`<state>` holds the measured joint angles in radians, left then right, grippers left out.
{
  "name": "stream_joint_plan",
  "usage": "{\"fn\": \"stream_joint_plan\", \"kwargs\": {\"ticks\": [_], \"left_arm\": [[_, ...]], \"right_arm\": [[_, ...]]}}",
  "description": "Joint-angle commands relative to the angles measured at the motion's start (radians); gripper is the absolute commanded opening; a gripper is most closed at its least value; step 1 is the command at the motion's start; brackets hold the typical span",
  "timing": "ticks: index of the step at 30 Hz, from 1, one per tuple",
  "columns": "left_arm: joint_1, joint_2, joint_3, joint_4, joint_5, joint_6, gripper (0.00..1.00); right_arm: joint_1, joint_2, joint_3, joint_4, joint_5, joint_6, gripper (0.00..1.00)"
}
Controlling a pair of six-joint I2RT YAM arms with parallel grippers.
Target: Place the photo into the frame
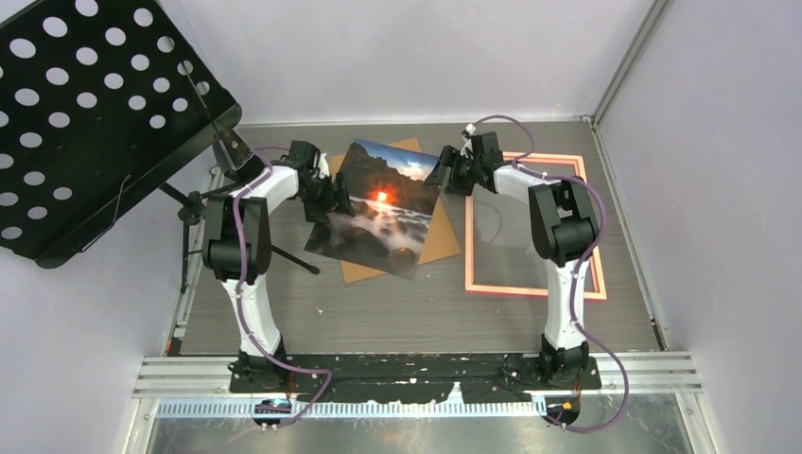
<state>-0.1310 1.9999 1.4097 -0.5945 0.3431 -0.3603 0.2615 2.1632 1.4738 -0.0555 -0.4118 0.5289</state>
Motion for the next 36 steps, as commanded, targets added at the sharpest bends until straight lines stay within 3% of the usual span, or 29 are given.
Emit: {"fn": "stream_joint_plan", "kwargs": {"ticks": [1, 9, 21, 29, 36], "left_arm": [[-0.016, 0.019, -0.034, -0.011, 0.043, -0.007, 0.78], [-0.016, 0.01, -0.034, -0.01, 0.06, -0.009, 0.78], [-0.018, 0.012, -0.038, -0.01, 0.076, -0.009, 0.77], [-0.018, 0.013, -0.038, -0.009, 0.083, -0.008, 0.77], [-0.018, 0.014, -0.037, -0.009, 0.085, -0.005, 0.77]], "right_arm": [[-0.001, 0.068, 0.047, -0.087, 0.04, -0.006, 0.78], [0.001, 0.11, 0.06, -0.032, -0.074, 0.097, 0.78], [0.001, 0.077, -0.051, 0.318, -0.283, 0.328, 0.78], [0.002, 0.054, -0.078, 0.459, -0.336, 0.364, 0.78], [-0.001, 0.054, -0.061, 0.491, -0.352, 0.3, 0.77]]}}
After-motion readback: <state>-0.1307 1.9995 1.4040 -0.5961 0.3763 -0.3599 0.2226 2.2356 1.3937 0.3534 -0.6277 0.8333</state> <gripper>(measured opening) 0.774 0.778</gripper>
